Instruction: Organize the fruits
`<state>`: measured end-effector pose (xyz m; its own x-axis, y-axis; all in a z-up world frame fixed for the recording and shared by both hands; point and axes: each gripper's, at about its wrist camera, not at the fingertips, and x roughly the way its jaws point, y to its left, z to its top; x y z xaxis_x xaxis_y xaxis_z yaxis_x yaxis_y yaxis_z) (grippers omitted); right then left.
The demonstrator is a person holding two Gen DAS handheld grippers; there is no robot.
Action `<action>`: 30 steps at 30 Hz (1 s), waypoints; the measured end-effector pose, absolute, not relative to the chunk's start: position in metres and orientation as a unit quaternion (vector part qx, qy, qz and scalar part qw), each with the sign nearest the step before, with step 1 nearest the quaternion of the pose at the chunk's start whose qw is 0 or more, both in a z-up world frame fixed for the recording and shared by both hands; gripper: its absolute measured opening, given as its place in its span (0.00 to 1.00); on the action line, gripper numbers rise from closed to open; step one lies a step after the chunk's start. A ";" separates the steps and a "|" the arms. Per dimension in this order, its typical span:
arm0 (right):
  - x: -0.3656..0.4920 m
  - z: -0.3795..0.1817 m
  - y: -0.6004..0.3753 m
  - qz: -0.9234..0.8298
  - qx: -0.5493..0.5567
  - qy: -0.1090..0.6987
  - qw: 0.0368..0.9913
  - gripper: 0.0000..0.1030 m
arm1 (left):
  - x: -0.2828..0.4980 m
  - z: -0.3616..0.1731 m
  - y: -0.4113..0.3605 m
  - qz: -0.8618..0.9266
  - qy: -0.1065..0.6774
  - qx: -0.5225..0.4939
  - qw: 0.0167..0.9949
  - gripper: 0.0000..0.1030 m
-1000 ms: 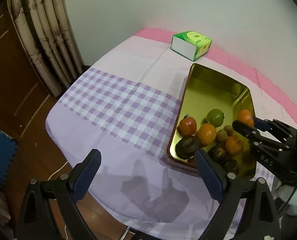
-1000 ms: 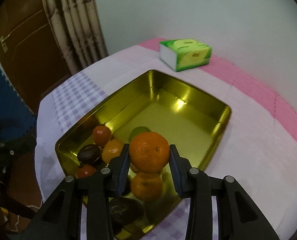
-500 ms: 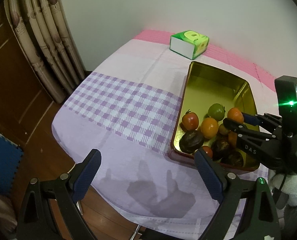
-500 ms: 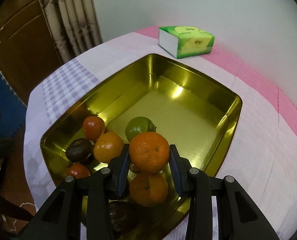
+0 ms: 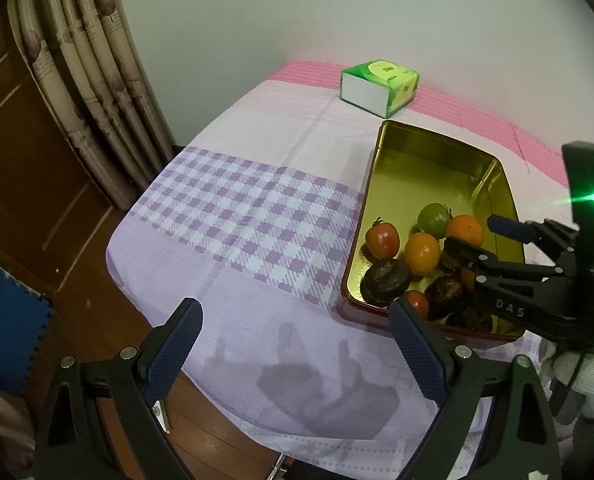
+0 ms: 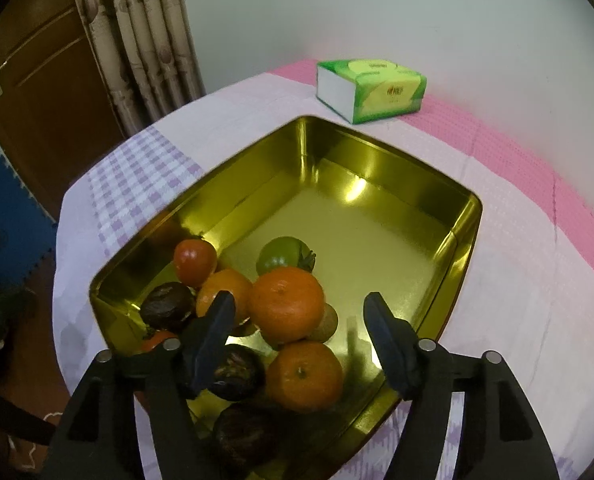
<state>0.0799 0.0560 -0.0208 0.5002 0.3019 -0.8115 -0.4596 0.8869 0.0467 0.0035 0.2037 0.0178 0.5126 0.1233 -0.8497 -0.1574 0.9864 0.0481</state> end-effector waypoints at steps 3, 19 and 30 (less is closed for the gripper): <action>0.077 -0.013 0.054 0.221 -0.077 0.443 0.865 0.74 | 0.003 0.017 0.200 0.080 0.486 -0.012 0.870 0.90; 0.035 0.008 0.005 0.162 -0.038 0.443 0.881 0.93 | 0.000 0.010 0.178 0.077 0.479 0.017 0.874 0.90; 0.005 0.015 0.006 0.154 -0.069 0.437 0.883 0.96 | -0.003 0.008 0.167 0.068 0.475 0.027 0.877 0.90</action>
